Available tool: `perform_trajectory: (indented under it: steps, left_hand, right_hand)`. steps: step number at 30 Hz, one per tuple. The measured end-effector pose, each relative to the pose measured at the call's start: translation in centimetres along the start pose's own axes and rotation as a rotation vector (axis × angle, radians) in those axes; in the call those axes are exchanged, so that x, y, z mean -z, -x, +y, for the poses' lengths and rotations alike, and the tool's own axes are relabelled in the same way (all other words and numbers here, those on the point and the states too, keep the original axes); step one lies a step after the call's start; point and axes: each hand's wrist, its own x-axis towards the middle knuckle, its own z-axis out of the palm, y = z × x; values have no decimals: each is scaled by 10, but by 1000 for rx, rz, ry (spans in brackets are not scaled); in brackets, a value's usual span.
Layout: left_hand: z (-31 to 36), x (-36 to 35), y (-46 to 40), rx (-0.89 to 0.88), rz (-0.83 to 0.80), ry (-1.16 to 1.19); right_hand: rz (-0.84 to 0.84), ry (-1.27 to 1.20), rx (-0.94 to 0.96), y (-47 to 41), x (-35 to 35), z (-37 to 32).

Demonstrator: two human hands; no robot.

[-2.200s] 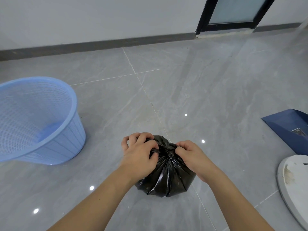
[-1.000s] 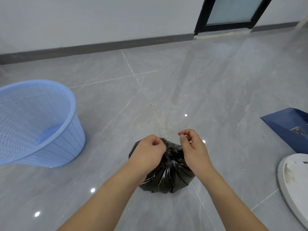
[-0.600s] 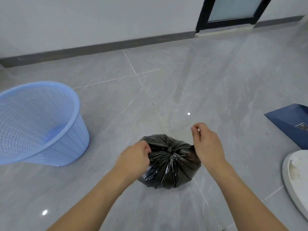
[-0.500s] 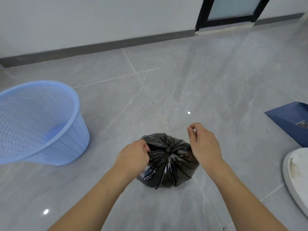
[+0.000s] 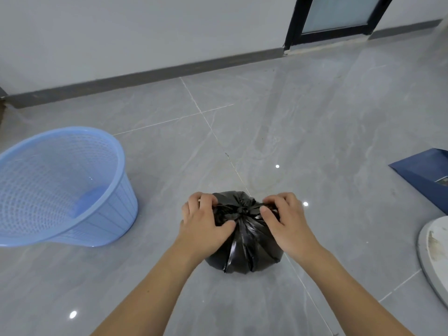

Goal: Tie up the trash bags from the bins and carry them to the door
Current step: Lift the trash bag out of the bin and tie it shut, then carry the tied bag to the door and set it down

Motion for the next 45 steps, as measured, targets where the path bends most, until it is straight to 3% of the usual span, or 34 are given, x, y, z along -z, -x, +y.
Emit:
perform_trajectory:
  steps: [6,10,18,22,27,36,40,45]
  left_hand:
    - [-27,-15,-9,108,-50,220]
    - [-30,-22,-14,24,14,252]
    - [18,22,-10,157,63,503]
    - [86,87,5,184,65,543]
    - [217,193,32,143,44,539]
    - [468,471,147,-85,24,427]
    - [528,559,195,-108,104,462]
    - [558,591,218,-94,137,498]
  right_hand:
    - [-89,206,-80,2,-10,17]
    - [-73,16,-86,-2,-15,15]
    - [26,-148,-93,-9,24,-47]
    - [31,-183,-158,0,96,-110]
    - [139,-237,-255,15,227,-212]
    - [310,-309,-311,54,495,-465]
    - [351,-336,-250,71,566,-553]
    - [376,-319,-190,81,612,-586]
